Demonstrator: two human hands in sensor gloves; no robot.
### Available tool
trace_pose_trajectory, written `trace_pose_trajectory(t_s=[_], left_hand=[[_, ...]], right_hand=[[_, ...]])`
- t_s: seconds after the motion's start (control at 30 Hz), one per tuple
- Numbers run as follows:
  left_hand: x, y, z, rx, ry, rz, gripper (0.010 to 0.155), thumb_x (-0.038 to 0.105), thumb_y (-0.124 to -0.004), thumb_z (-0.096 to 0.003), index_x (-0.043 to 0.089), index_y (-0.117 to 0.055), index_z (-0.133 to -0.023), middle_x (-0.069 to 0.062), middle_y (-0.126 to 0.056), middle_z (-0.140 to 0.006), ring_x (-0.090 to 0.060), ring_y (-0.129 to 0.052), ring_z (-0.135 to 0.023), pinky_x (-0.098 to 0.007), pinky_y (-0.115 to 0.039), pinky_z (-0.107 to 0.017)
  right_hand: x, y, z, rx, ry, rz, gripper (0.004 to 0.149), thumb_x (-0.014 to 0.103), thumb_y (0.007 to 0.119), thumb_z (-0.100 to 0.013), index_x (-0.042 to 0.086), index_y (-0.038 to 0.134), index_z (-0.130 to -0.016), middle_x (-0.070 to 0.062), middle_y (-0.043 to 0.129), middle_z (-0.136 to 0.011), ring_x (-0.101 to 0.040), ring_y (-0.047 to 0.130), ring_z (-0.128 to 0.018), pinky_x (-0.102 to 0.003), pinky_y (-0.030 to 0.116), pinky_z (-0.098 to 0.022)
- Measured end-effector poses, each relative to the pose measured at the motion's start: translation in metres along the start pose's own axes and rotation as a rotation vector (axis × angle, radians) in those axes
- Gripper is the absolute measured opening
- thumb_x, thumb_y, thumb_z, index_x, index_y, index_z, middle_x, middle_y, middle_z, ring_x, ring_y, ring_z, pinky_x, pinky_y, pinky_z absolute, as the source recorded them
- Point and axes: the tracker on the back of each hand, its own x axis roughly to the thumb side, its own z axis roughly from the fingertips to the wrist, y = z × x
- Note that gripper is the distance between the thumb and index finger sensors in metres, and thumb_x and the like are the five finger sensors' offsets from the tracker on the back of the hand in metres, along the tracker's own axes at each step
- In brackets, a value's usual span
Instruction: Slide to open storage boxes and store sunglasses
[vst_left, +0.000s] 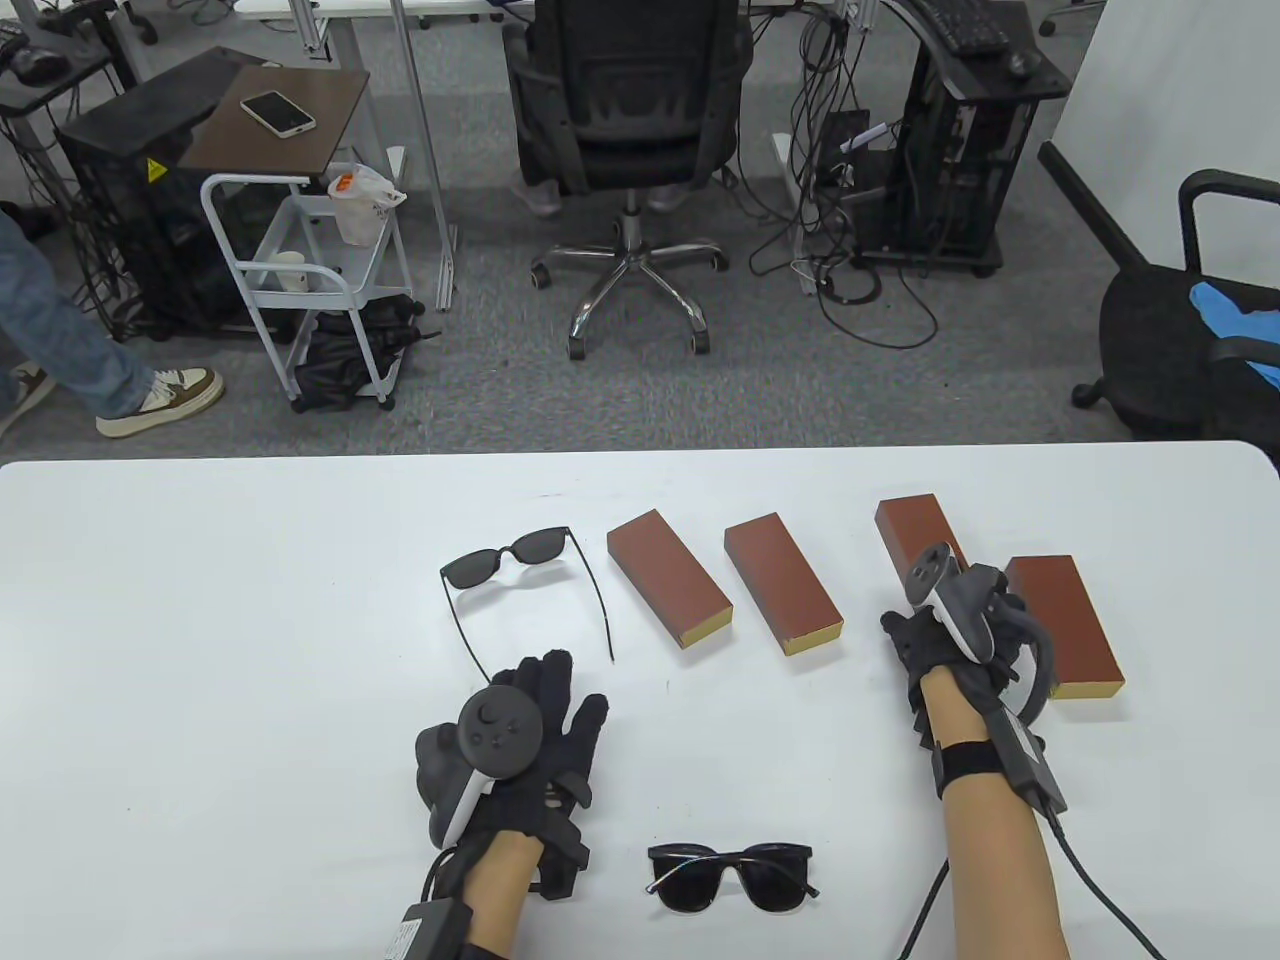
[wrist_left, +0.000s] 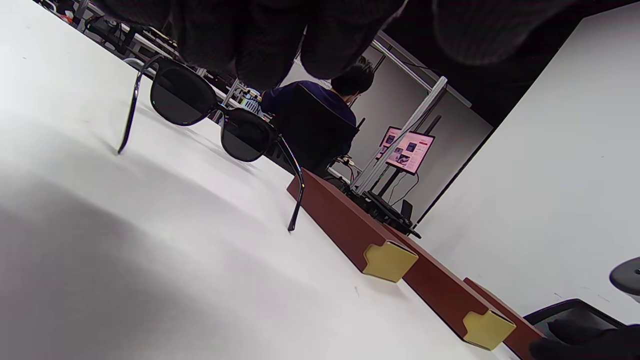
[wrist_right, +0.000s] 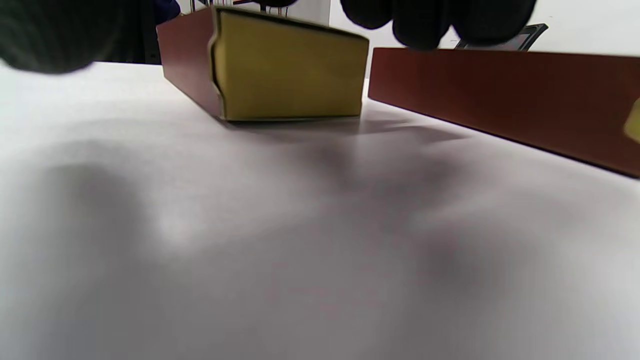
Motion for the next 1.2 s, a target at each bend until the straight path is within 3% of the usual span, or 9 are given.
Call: trace_pose_trajectory(t_s=[0.27, 0.43, 0.73, 1.0, 1.2], left_hand=[[0.000, -0.001, 0.000, 0.000, -0.019, 0.037, 0.073, 0.064, -0.066, -0.0432, 0.030, -0.062, -0.107, -0.008, -0.066, -0.113, -0.039, -0.059, -0.106, -0.065, -0.049, -0.073], [0.002, 0.001, 0.000, 0.040, -0.047, 0.041, 0.072, 0.063, -0.067, -0.0433, 0.031, -0.061, -0.107, -0.008, -0.065, -0.114, -0.039, -0.057, -0.107, -0.065, -0.049, -0.074], [0.006, 0.004, 0.003, 0.098, -0.106, -0.013, 0.071, 0.063, -0.067, -0.0433, 0.030, -0.065, -0.106, -0.007, -0.067, -0.112, -0.039, -0.060, -0.105, -0.063, -0.053, -0.072], [0.007, 0.004, 0.003, 0.103, -0.123, -0.017, 0.070, 0.062, -0.067, -0.0433, 0.030, -0.066, -0.105, -0.007, -0.067, -0.112, -0.038, -0.060, -0.105, -0.064, -0.053, -0.072], [0.009, 0.009, 0.001, 0.069, -0.197, 0.018, 0.072, 0.063, -0.070, -0.0424, 0.031, -0.064, -0.106, -0.006, -0.065, -0.113, -0.038, -0.059, -0.106, -0.064, -0.052, -0.073]], right_hand=[[0.000, 0.006, -0.010, 0.058, 0.028, -0.061, 0.082, 0.065, 0.075, -0.028, 0.038, 0.039, -0.096, -0.014, 0.041, -0.108, -0.041, 0.055, -0.095, -0.055, 0.059, -0.067], [-0.001, 0.012, -0.011, 0.048, 0.030, -0.060, 0.070, 0.052, 0.073, -0.036, 0.040, 0.038, -0.095, -0.015, 0.039, -0.106, -0.040, 0.058, -0.092, -0.054, 0.059, -0.068], [-0.006, 0.009, -0.011, 0.102, 0.031, -0.147, 0.072, 0.046, 0.075, -0.036, 0.032, 0.037, -0.096, -0.023, 0.037, -0.102, -0.043, 0.063, -0.085, -0.051, 0.063, -0.066], [-0.024, -0.011, -0.001, 0.047, -0.020, -0.262, 0.073, 0.044, 0.077, -0.035, 0.026, 0.039, -0.095, -0.023, 0.036, -0.100, -0.043, 0.064, -0.084, -0.048, 0.068, -0.064], [-0.045, -0.032, 0.022, 0.012, -0.189, -0.335, 0.073, 0.043, 0.082, -0.033, 0.027, 0.044, -0.094, -0.020, 0.038, -0.101, -0.042, 0.064, -0.085, -0.048, 0.067, -0.065]])
